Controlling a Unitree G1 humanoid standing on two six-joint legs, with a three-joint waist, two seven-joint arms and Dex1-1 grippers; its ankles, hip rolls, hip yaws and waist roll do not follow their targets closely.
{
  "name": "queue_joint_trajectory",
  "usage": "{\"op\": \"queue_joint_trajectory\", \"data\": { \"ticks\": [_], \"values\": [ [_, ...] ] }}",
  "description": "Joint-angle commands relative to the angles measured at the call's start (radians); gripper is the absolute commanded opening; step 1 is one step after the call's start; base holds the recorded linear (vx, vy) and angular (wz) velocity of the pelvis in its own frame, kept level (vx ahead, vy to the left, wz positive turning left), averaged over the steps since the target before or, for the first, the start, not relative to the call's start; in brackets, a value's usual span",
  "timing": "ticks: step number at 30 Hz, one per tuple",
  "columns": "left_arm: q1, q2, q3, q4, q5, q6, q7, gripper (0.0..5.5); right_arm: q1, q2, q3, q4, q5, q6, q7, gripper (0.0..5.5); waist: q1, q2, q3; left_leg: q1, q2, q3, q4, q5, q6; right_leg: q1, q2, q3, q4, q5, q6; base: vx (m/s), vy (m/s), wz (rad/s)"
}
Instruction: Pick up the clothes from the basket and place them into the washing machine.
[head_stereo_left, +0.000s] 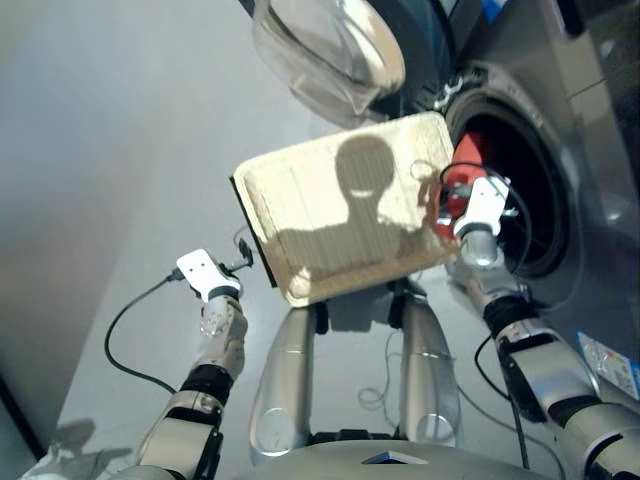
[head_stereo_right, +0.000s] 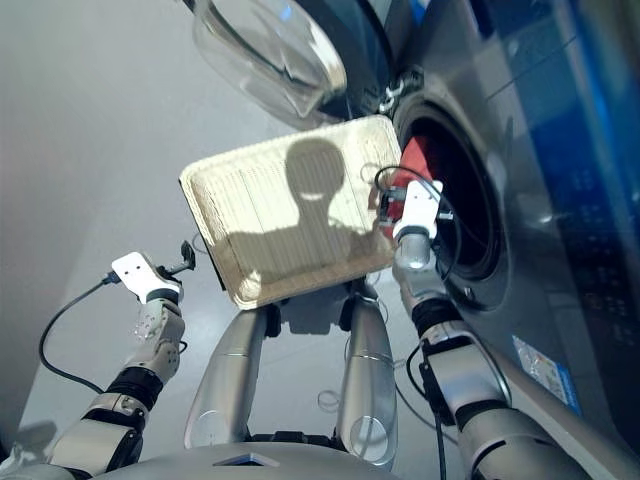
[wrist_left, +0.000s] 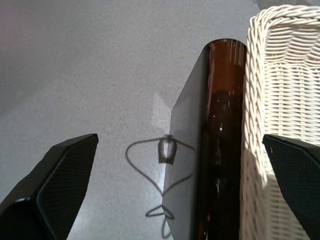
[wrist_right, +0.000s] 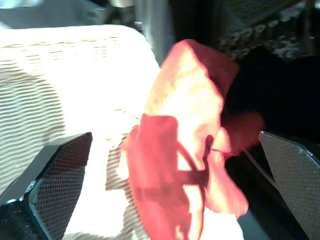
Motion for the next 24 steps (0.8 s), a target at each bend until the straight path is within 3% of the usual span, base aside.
{"op": "queue_joint_trajectory", "data": {
  "ticks": [1,4,10,17,24],
  "values": [
    [0.038,0.009,0.007,0.022,0.052,-0.022,0.017,5.50,0.056,0.001,0.007,-0.038,-0.007,-0.048,-0.017,5.50,0.021,0.009,-0.058,0.038,0.007,-0.009,-0.087,0.020,-0.034,0.061,0.028,-0.055,-0.020,-0.032,0.029,0.000,0.000,0.000],
    [0.036,0.012,0.017,0.038,0.049,-0.029,0.029,5.50,0.042,-0.010,0.000,-0.013,-0.041,-0.037,-0.043,5.50,0.023,0.010,-0.039,0.046,0.007,-0.009,-0.068,0.009,-0.028,0.075,0.029,-0.056,-0.015,-0.038,0.024,0.000,0.000,0.000],
    [0.037,0.029,0.043,0.044,0.010,-0.038,0.049,5.50,-0.068,-0.078,-0.094,0.057,-0.014,-0.032,-0.135,5.50,0.028,0.042,-0.041,-0.007,0.002,-0.002,-0.061,0.018,-0.020,0.009,0.028,-0.041,-0.002,-0.031,0.022,0.000,0.000,0.000],
    [0.067,0.051,0.028,0.003,-0.042,-0.036,0.035,5.50,-0.232,-0.177,-0.136,0.158,0.169,-0.038,-0.101,5.50,0.053,0.077,-0.032,-0.115,-0.005,-0.002,-0.039,0.024,-0.015,-0.108,0.020,-0.027,0.032,-0.028,0.019,0.000,0.000,0.000],
    [0.081,0.053,0.010,-0.044,-0.065,-0.024,0.014,5.50,-0.284,-0.209,-0.107,0.127,0.273,-0.049,-0.027,5.50,0.053,0.089,-0.005,-0.183,-0.007,0.004,0.003,0.020,-0.010,-0.178,0.013,-0.016,0.086,-0.035,0.014,0.000,0.000,0.000]
  ]
}}
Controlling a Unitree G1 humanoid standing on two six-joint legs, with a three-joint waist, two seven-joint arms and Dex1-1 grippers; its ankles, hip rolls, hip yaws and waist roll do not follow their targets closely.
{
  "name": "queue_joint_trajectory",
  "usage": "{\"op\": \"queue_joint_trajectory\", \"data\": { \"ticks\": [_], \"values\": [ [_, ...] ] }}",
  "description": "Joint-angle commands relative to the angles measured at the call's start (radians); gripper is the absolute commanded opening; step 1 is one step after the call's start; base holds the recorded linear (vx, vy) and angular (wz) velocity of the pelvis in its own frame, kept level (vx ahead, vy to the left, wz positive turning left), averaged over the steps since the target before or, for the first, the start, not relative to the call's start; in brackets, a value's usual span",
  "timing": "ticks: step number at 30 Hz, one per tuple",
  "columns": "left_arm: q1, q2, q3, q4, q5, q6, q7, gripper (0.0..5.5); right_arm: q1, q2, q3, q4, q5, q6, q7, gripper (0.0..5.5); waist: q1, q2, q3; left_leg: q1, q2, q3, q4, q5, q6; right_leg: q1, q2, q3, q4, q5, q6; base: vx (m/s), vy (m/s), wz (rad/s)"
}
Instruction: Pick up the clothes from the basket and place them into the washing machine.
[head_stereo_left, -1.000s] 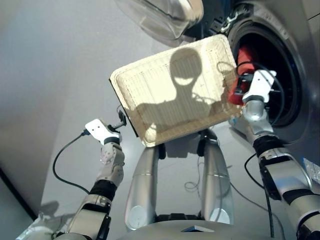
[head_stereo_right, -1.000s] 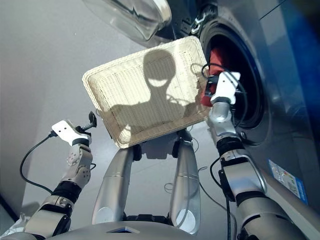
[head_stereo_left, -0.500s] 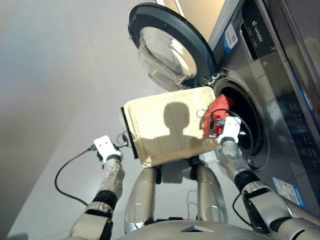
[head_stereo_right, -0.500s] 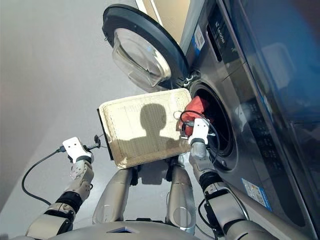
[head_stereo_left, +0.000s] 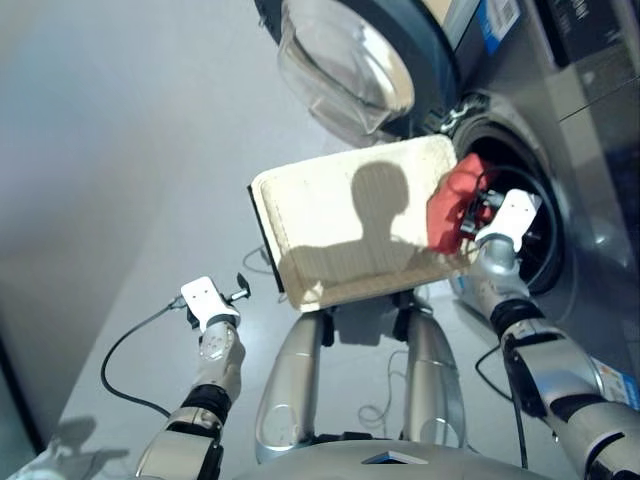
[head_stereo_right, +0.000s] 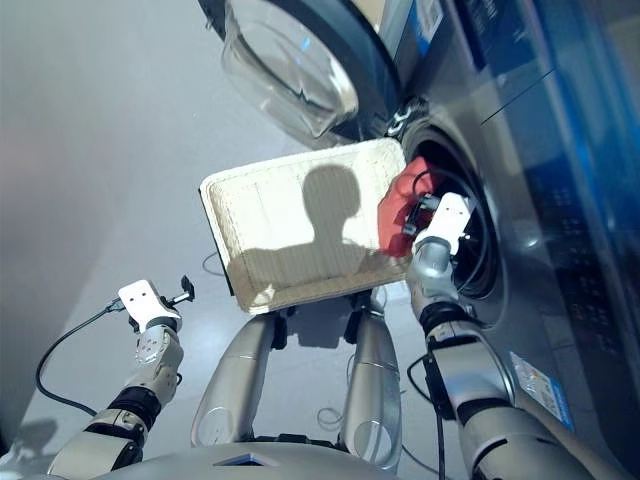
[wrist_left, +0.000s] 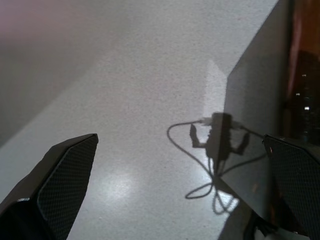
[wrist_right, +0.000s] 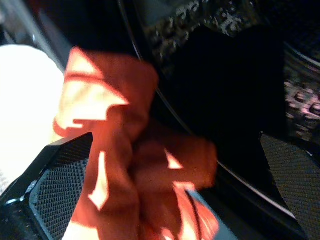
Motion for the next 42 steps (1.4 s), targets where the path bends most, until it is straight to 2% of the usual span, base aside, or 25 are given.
{"op": "queue_joint_trajectory", "data": {
  "ticks": [1,7,10,15,22,27,31,32,33,34,42],
  "values": [
    [0.047,0.041,0.003,-0.039,-0.025,-0.029,-0.009,5.50,-0.014,-0.045,0.024,-0.044,0.069,-0.048,0.045,5.50,0.001,0.003,-0.037,-0.043,-0.007,0.004,-0.010,-0.012,-0.004,-0.021,0.015,-0.025,0.044,-0.045,0.035,0.000,0.000,0.000],
    [0.047,0.039,-0.015,-0.078,-0.050,-0.020,-0.039,5.50,-0.030,-0.051,0.067,-0.072,0.169,-0.045,0.161,5.50,0.003,0.006,-0.021,-0.080,-0.011,0.003,0.008,-0.016,-0.001,-0.061,0.010,-0.019,0.066,-0.047,0.034,0.000,0.000,0.000],
    [0.042,0.043,-0.022,-0.091,-0.056,-0.018,-0.053,5.50,-0.052,-0.063,0.110,-0.063,0.173,-0.020,0.223,5.50,0.008,0.008,-0.015,-0.091,-0.011,0.004,0.011,-0.016,-0.001,-0.073,0.007,-0.020,0.069,-0.045,0.035,0.000,0.000,0.000],
    [0.033,0.046,-0.030,-0.104,-0.057,-0.009,-0.076,5.50,-0.069,-0.090,0.204,-0.059,0.085,0.016,0.286,5.50,0.012,0.005,-0.013,-0.101,-0.012,0.007,0.010,-0.014,-0.001,-0.084,0.006,-0.021,0.069,-0.043,0.034,0.000,0.000,0.000],
    [0.028,0.047,-0.035,-0.120,-0.052,-0.002,-0.114,5.50,-0.088,-0.153,0.401,-0.115,-0.133,0.059,0.395,5.50,0.022,-0.001,-0.016,-0.109,-0.015,0.003,0.001,-0.006,-0.002,-0.093,0.006,-0.026,0.064,-0.042,0.033,0.000,0.000,0.000],
    [0.023,0.046,-0.035,-0.113,-0.047,-0.006,-0.119,5.50,-0.090,-0.162,0.409,-0.102,-0.171,0.060,0.393,5.50,0.024,-0.003,-0.019,-0.112,-0.016,-0.001,-0.001,-0.006,-0.002,-0.097,0.006,-0.026,0.065,-0.044,0.032,0.000,0.000,0.000],
    [0.009,0.049,-0.033,-0.100,-0.055,-0.011,-0.116,5.50,-0.106,-0.137,0.329,-0.034,-0.092,0.059,0.379,5.50,0.024,0.000,-0.021,-0.107,-0.015,-0.001,-0.016,-0.004,-0.004,-0.097,0.007,-0.027,0.058,-0.043,0.035,0.000,0.000,0.000],
    [0.007,0.050,-0.032,-0.099,-0.056,-0.012,-0.116,5.50,-0.108,-0.130,0.309,-0.017,-0.072,0.059,0.378,4.72,0.025,0.000,-0.022,-0.107,-0.015,-0.001,-0.016,-0.004,-0.005,-0.097,0.007,-0.027,0.059,-0.044,0.035,0.000,0.000,0.000],
    [0.007,0.050,-0.032,-0.099,-0.056,-0.013,-0.116,5.50,-0.109,-0.130,0.309,-0.017,-0.071,0.059,0.378,2.14,0.025,-0.001,-0.022,-0.107,-0.015,-0.001,-0.016,-0.004,-0.005,-0.097,0.007,-0.027,0.059,-0.044,0.035,0.000,0.000,0.000],
    [0.005,0.052,-0.029,-0.095,-0.056,-0.012,-0.114,5.50,-0.123,-0.122,0.274,0.015,-0.039,0.059,0.370,0.00,0.026,0.000,-0.023,-0.106,-0.014,-0.001,-0.017,-0.006,-0.005,-0.098,0.009,-0.026,0.060,-0.045,0.035,0.000,0.000,0.000],
    [0.011,0.055,-0.019,-0.082,-0.062,-0.010,-0.106,5.50,-0.139,-0.092,0.197,0.054,0.029,0.049,0.334,0.00,0.021,-0.001,-0.026,-0.106,-0.013,-0.001,-0.011,-0.014,-0.005,-0.099,0.014,-0.023,0.063,-0.048,0.034,0.000,0.000,0.000]
  ]
}}
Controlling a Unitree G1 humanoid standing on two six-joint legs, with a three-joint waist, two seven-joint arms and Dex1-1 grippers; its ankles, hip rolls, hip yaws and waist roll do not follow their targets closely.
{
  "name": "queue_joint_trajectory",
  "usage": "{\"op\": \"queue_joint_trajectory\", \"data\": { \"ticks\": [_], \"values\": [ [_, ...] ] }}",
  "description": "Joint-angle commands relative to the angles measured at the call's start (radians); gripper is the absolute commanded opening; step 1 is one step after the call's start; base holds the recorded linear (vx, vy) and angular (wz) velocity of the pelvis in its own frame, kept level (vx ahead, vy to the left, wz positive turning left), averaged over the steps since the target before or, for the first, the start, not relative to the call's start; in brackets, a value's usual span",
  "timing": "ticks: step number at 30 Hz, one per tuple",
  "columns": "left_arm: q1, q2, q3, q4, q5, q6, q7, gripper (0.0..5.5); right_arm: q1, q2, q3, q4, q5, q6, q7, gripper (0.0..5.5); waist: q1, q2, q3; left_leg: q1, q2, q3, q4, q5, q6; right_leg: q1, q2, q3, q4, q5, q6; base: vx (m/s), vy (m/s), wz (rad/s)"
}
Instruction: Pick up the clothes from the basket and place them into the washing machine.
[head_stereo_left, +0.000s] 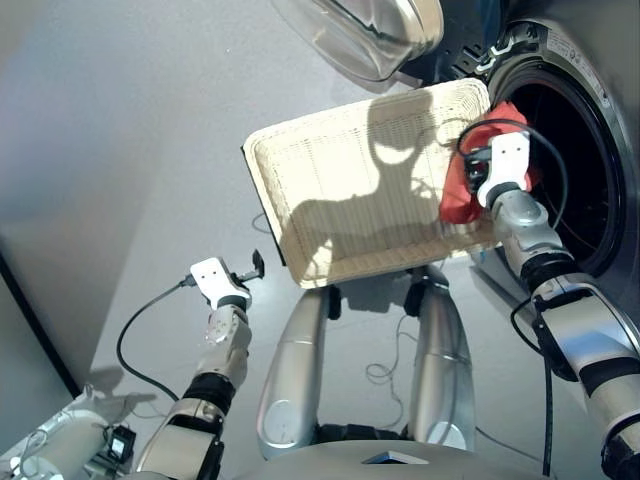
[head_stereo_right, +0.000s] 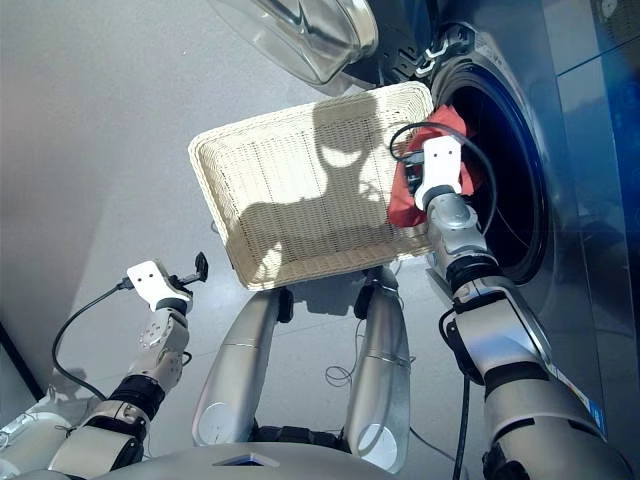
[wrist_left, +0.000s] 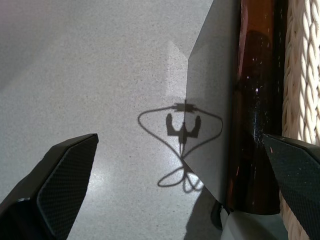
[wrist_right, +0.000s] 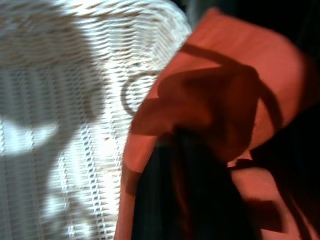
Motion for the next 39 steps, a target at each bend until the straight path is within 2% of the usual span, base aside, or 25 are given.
{"op": "queue_joint_trajectory", "data": {
  "ticks": [1,13,17,18,19,27,30,32,37,39],
  "values": [
    [0.035,0.046,0.022,0.014,-0.026,-0.031,0.006,5.50,-0.018,0.017,-0.018,0.040,0.042,-0.048,-0.042,0.00,0.014,0.014,-0.075,-0.017,-0.012,-0.009,-0.029,-0.016,-0.004,-0.001,0.017,-0.029,0.034,-0.045,0.039,0.000,0.000,0.000],
    [0.046,0.054,0.043,0.003,0.012,-0.046,0.066,5.50,0.013,0.034,-0.118,0.063,-0.050,-0.079,-0.235,0.00,-0.002,0.022,-0.085,-0.009,-0.011,-0.005,-0.029,-0.026,-0.002,0.002,0.021,-0.020,0.029,-0.044,0.039,0.000,0.000,0.000],
    [0.051,0.057,0.045,-0.005,0.022,-0.049,0.079,5.50,0.024,0.027,-0.127,0.047,-0.049,-0.086,-0.242,0.00,-0.002,0.022,-0.087,-0.009,-0.011,-0.006,-0.032,-0.025,-0.002,0.002,0.021,-0.018,0.027,-0.042,0.040,0.000,0.000,0.000],
    [0.052,0.058,0.047,-0.006,0.022,-0.047,0.077,5.50,0.027,0.024,-0.115,0.042,-0.046,-0.083,-0.223,2.48,-0.002,0.020,-0.088,-0.009,-0.011,-0.006,-0.032,-0.024,-0.002,0.001,0.021,-0.018,0.028,-0.042,0.039,0.000,0.000,0.000],
    [0.053,0.061,0.047,-0.009,0.022,-0.047,0.074,5.50,0.028,0.022,-0.107,0.041,-0.043,-0.078,-0.210,5.50,-0.002,0.018,-0.088,-0.010,-0.010,-0.006,-0.032,-0.024,-0.003,0.001,0.021,-0.019,0.028,-0.041,0.039,0.000,0.000,0.000],
    [0.071,0.074,0.047,-0.026,0.004,-0.029,0.023,5.50,0.008,-0.008,0.053,0.025,-0.118,-0.030,-0.064,5.50,0.007,0.007,-0.084,-0.024,-0.008,-0.010,-0.027,-0.014,-0.005,-0.006,0.020,-0.026,0.029,-0.035,0.034,0.000,0.000,0.000],
    [0.079,0.078,0.049,-0.034,0.002,-0.026,0.011,5.50,-0.002,-0.026,0.127,-0.018,-0.195,-0.023,-0.033,5.50,0.011,0.005,-0.080,-0.032,-0.006,-0.013,-0.023,-0.012,-0.005,-0.014,0.018,-0.030,0.036,-0.035,0.034,0.000,0.000,0.000],
    [0.088,0.082,0.052,-0.039,0.009,-0.022,0.006,5.50,-0.017,-0.063,0.225,-0.088,-0.344,-0.025,-0.047,5.50,0.014,0.002,-0.077,-0.042,-0.005,-0.014,-0.017,-0.010,-0.005,-0.020,0.019,-0.030,0.043,-0.036,0.035,0.000,0.000,0.000],
    [0.093,0.083,0.052,-0.050,0.026,-0.025,-0.001,5.50,0.014,-0.092,0.318,-0.184,-0.482,-0.031,-0.030,5.50,0.016,0.004,-0.069,-0.057,-0.006,-0.022,-0.006,-0.009,-0.004,-0.034,0.017,-0.035,0.059,-0.040,0.038,0.000,0.000,0.000],
    [0.095,0.084,0.051,-0.053,0.028,-0.025,-0.004,5.50,0.023,-0.094,0.326,-0.199,-0.484,-0.032,-0.020,5.50,0.016,0.004,-0.068,-0.058,-0.006,-0.023,-0.006,-0.009,-0.004,-0.037,0.015,-0.037,0.062,-0.041,0.039,0.000,0.000,0.000]
  ]
}}
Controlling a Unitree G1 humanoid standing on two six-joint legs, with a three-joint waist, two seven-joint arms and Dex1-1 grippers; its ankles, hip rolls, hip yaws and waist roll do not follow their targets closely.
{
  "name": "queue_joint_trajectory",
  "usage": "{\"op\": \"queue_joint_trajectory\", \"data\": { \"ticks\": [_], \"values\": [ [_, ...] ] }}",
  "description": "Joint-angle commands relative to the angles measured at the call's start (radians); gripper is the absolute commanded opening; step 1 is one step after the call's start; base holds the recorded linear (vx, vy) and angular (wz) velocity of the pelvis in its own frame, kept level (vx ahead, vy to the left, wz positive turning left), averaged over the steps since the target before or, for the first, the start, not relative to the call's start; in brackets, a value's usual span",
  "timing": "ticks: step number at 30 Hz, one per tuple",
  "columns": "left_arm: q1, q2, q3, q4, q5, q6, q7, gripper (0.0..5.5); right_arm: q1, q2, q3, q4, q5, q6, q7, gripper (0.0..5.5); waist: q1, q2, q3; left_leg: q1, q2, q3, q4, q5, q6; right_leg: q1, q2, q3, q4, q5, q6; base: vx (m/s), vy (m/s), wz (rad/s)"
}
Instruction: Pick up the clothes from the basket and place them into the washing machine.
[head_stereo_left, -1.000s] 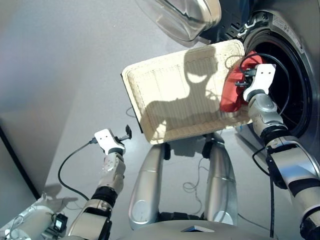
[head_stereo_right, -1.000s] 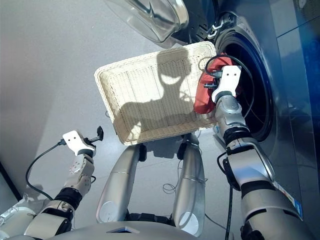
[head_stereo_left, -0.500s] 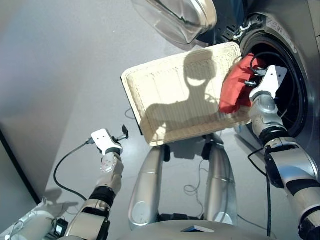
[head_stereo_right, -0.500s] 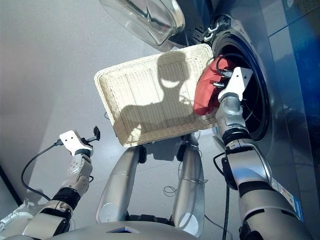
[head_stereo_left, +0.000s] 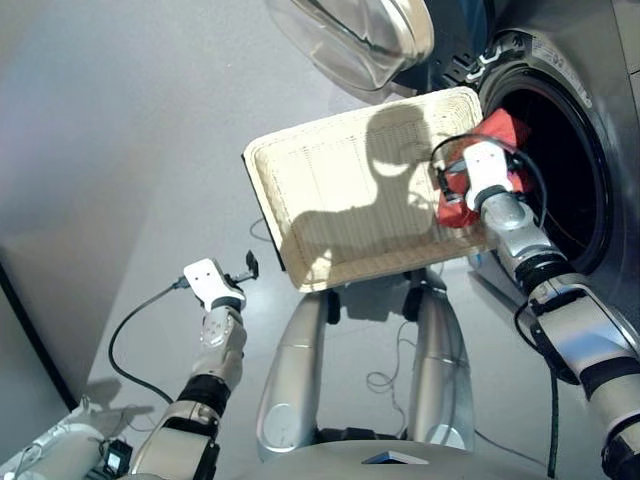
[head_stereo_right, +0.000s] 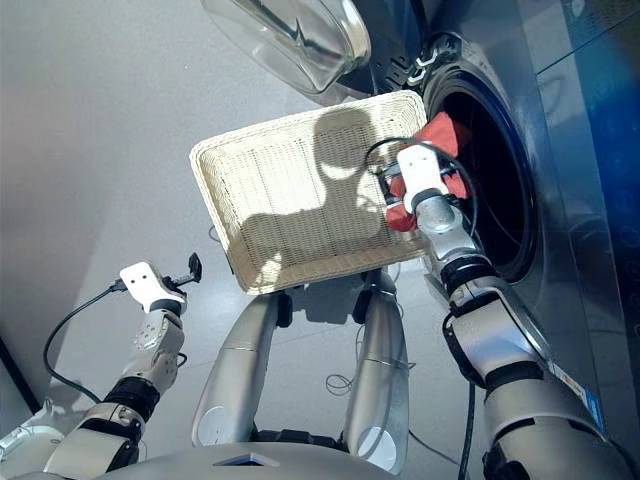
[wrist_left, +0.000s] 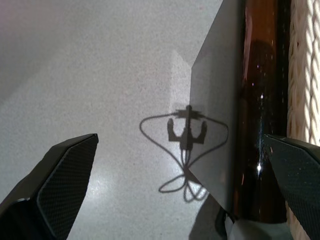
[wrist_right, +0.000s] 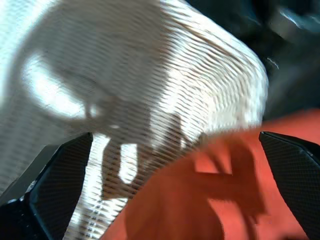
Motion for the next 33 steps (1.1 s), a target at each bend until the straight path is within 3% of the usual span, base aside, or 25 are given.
{"op": "queue_joint_trajectory", "data": {
  "ticks": [1,8,14,18,25,33],
  "values": [
    [0.070,0.059,0.046,-0.037,0.027,-0.028,-0.010,5.50,0.027,-0.032,0.016,-0.050,-0.022,-0.034,0.035,5.50,0.019,0.010,-0.025,-0.029,-0.008,-0.028,-0.025,-0.006,-0.005,-0.013,0.012,-0.043,0.061,-0.048,0.036,0.000,0.000,0.000],
    [0.046,0.053,0.037,-0.021,0.010,-0.031,-0.002,5.50,0.013,0.022,-0.118,0.054,0.155,-0.026,0.018,5.50,0.024,0.014,-0.020,-0.038,-0.010,-0.028,-0.028,-0.004,-0.004,-0.023,0.013,-0.040,0.062,-0.048,0.036,0.000,0.000,0.000],
    [0.035,0.060,0.036,-0.013,-0.012,-0.032,0.008,5.50,-0.085,0.049,-0.260,0.188,0.314,-0.027,-0.038,5.50,0.026,0.030,-0.008,-0.052,-0.010,-0.023,-0.015,-0.013,-0.003,-0.047,0.011,-0.031,0.090,-0.061,0.035,0.000,0.000,0.000],
    [0.036,0.061,0.031,-0.009,-0.014,-0.030,0.014,5.50,-0.114,0.046,-0.294,0.205,0.329,-0.035,-0.088,5.50,0.024,0.039,0.001,-0.065,-0.011,-0.019,0.004,-0.022,-0.001,-0.066,0.009,-0.022,0.115,-0.068,0.035,0.000,0.000,0.000],
    [0.030,0.047,0.028,-0.018,0.027,-0.041,0.061,5.50,-0.074,0.053,-0.323,0.152,0.193,-0.049,-0.228,5.50,0.007,0.057,0.015,-0.087,-0.014,-0.008,0.034,-0.034,0.004,-0.092,0.008,-0.006,0.144,-0.070,0.034,0.000,0.000,0.000],
    [0.032,0.056,0.015,-0.053,0.004,-0.039,0.039,5.50,-0.105,0.049,-0.298,0.215,0.268,-0.031,-0.130,5.50,0.013,0.069,0.013,-0.089,-0.014,-0.005,0.025,-0.029,0.002,-0.103,0.008,0.001,0.139,-0.066,0.033,0.000,0.000,0.000]
  ]
}}
